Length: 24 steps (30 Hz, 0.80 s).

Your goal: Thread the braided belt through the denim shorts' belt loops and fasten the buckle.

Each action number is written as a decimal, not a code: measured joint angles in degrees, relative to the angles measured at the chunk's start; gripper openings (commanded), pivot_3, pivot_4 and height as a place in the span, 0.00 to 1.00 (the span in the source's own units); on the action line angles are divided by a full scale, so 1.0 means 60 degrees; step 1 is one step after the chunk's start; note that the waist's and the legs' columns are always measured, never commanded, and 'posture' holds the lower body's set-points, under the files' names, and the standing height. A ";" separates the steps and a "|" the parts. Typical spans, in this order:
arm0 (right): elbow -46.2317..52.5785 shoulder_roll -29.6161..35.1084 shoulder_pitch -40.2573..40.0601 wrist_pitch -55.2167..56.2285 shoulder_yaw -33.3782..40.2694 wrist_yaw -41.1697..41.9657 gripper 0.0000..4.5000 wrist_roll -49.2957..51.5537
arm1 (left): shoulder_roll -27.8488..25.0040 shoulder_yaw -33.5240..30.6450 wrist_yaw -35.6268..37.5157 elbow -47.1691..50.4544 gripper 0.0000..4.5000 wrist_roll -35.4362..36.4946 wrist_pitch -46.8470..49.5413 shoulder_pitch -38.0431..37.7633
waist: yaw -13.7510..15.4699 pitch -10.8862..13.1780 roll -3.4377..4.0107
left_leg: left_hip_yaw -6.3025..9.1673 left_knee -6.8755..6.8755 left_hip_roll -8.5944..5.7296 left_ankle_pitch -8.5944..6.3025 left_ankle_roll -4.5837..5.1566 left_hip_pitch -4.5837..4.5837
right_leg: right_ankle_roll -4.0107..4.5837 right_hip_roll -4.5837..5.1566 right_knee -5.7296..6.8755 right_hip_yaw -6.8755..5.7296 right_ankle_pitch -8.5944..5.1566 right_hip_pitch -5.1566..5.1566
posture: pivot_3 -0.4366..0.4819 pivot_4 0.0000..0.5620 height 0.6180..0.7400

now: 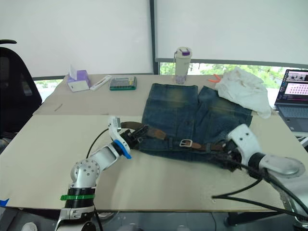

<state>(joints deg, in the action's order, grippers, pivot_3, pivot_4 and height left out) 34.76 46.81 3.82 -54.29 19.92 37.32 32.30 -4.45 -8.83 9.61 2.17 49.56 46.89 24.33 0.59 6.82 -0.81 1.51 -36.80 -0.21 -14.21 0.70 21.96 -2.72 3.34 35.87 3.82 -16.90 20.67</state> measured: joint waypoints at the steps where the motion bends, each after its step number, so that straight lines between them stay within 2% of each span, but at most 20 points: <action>1: 0.0071 -0.0361 0.0054 0.0001 0.0027 -0.0017 0.78 0.0290 | 0.0030 -0.0021 -0.0164 -0.0051 0.00 -0.0036 0.0061 0.0000 | 0.0004 -0.0001 -0.0004 | 0.0005 0.0000 0.0001 0.0000 0.0000 0.0002 | 0.0000 0.0000 0.0000 -0.0003 0.0000 -0.0001 | 0.48 0.27 1.00; 7: 0.0152 -0.1181 -0.0087 0.0294 -0.0344 -0.0285 0.78 0.0566 | 0.0392 -0.0013 -0.1036 -0.0079 0.00 -0.0402 0.0351 -0.0003 | 0.0025 -0.0004 0.0002 | 0.0004 -0.0002 -0.0009 0.0000 -0.0001 0.0006 | -0.0001 0.0015 0.0002 -0.0001 0.0000 -0.0005 | 0.48 0.27 1.00; 17: 0.0316 -0.1405 -0.0414 0.0465 -0.0540 -0.0794 0.78 0.0569 | 0.1445 -0.0067 -0.1889 -0.0219 0.00 -0.0842 0.0344 -0.0118 | 0.0016 -0.0004 0.0002 | 0.0003 -0.0001 -0.0008 0.0000 -0.0001 0.0004 | -0.0001 0.0012 0.0000 0.0000 0.0000 -0.0005 | 0.48 0.27 1.00; 24: 0.0318 -0.1724 -0.0420 0.0487 -0.0601 -0.1096 0.78 0.0592 | 0.1984 -0.0071 -0.2011 -0.0880 0.00 -0.1145 0.0290 0.0217 | 0.0018 -0.0003 0.0000 | 0.0002 -0.0001 -0.0013 0.0000 -0.0001 0.0004 | -0.0001 0.0011 -0.0001 -0.0001 0.0000 -0.0005 | 0.48 0.27 1.00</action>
<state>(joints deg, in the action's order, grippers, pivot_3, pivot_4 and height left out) 36.66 36.47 1.30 -51.37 16.31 30.74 35.85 7.46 -9.25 -2.46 -3.11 42.69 48.63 25.63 0.70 6.81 -0.81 1.52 -36.81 -0.29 -14.21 0.69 21.99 -2.73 3.41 35.87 3.81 -16.90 20.65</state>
